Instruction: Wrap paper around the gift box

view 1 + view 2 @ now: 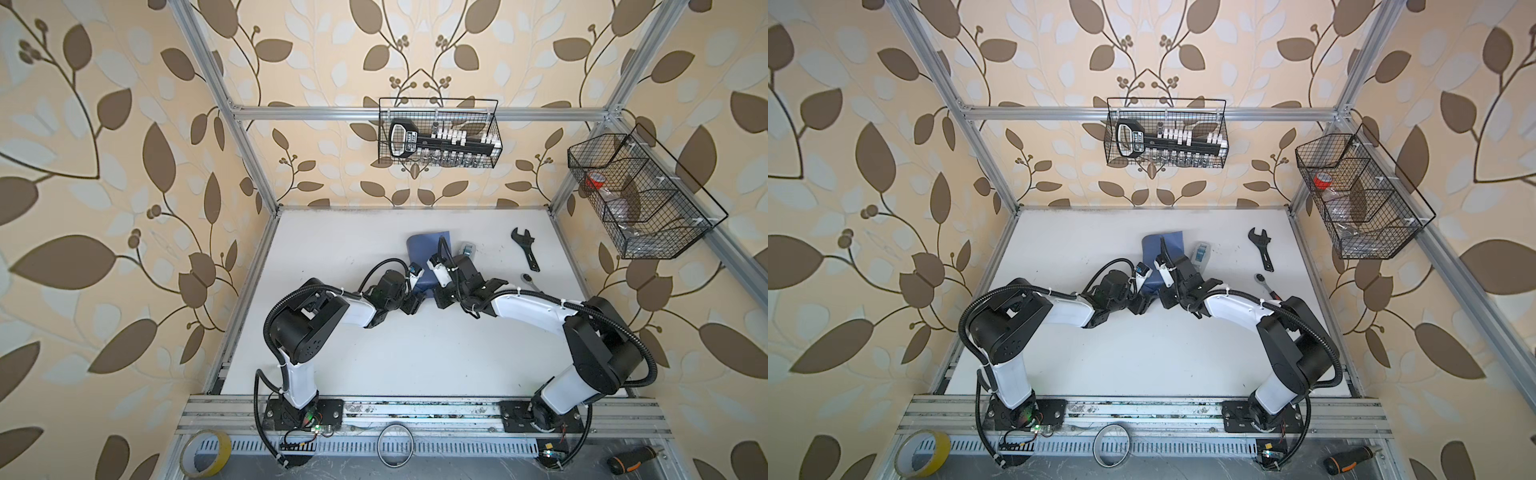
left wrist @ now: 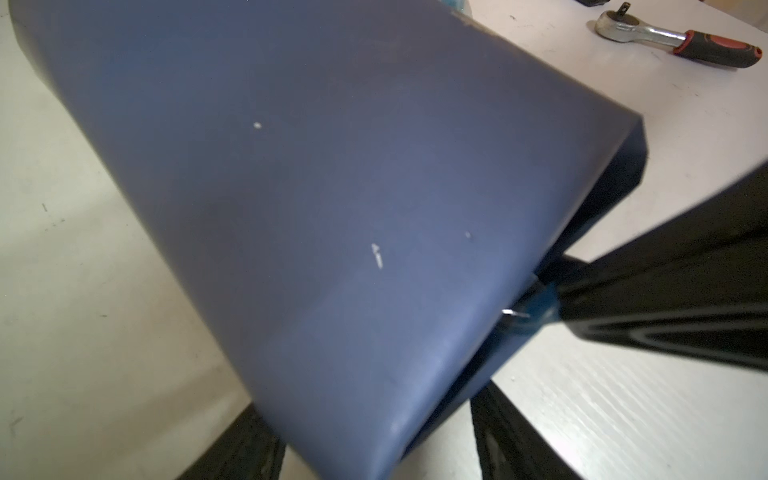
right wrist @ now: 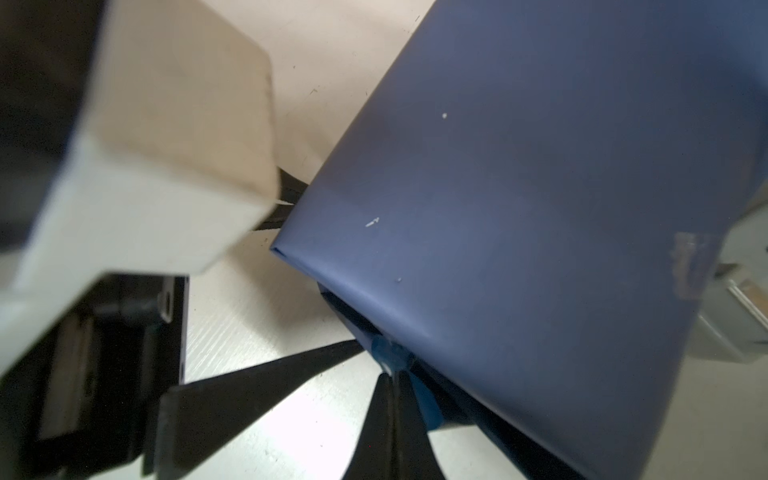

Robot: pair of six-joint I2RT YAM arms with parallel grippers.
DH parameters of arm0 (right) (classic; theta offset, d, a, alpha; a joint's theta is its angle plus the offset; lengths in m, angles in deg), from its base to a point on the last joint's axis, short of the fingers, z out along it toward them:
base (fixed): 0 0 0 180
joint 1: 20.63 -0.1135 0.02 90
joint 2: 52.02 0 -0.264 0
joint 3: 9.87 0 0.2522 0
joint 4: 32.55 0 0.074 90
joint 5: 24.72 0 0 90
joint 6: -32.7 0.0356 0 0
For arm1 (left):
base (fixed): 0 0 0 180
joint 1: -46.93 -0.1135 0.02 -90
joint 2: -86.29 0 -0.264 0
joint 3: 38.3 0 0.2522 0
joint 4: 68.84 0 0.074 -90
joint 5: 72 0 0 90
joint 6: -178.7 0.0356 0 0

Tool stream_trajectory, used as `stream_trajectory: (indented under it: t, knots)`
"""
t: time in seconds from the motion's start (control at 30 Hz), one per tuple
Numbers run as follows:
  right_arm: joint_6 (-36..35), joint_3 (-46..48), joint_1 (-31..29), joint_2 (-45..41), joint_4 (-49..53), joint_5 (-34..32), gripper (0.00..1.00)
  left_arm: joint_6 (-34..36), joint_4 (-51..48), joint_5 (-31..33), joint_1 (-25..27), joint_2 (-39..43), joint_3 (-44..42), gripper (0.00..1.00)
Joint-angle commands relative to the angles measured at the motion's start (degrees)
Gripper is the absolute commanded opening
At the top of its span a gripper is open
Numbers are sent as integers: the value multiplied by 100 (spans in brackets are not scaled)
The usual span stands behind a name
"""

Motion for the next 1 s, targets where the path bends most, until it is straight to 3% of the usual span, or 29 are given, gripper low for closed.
stream_trajectory:
  t: [0.0, 0.67, 0.97]
  knots:
    - [-162, -211, -29, -165, 105, -12, 0, -4, 123, -59, 21, 57, 165, 70]
    - [-70, -36, 9, -214, 114, 319, 0, -197, 229, -180, -21, -30, 271, 71]
    - [-69, 20, 81, -299, 91, 327, 15, -189, 175, -216, -39, -66, 350, 70]
